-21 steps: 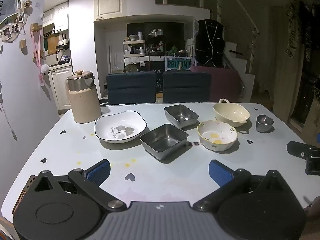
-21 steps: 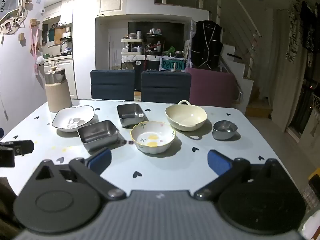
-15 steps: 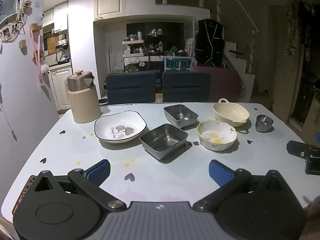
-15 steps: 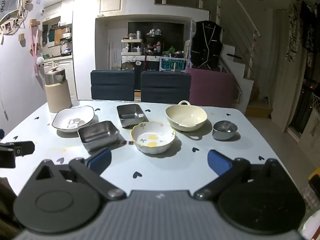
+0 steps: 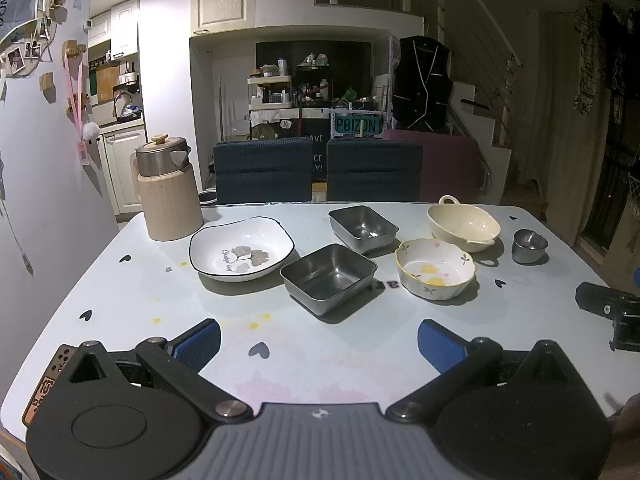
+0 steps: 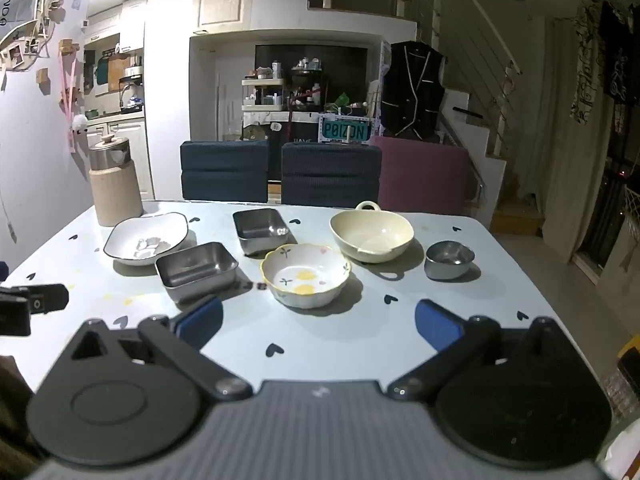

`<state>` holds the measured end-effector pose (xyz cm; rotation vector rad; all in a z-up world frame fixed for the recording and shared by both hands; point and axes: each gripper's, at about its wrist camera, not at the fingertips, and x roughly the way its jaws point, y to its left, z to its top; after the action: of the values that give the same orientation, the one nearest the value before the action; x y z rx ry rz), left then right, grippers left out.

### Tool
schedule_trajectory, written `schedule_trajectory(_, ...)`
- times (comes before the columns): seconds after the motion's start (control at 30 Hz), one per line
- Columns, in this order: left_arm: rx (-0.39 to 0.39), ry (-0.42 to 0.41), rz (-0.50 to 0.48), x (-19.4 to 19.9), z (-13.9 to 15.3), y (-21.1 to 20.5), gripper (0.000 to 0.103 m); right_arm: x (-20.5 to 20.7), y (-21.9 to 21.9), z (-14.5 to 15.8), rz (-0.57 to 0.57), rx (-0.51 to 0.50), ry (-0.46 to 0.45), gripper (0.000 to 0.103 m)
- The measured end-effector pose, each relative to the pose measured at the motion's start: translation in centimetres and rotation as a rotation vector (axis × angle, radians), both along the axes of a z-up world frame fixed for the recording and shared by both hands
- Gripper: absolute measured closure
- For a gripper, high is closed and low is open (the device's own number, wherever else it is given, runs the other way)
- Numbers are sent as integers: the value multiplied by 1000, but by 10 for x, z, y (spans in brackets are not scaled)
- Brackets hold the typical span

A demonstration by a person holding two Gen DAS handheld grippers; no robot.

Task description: Organize plates and bowls

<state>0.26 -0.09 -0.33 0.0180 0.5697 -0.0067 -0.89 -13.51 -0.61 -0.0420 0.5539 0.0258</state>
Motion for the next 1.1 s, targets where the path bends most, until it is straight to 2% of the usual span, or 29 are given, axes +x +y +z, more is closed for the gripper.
schedule_trajectory(1.1, -8, 6, -3, 0, -3, -2, 0, 0, 0, -1, 5, -1, 1, 0)
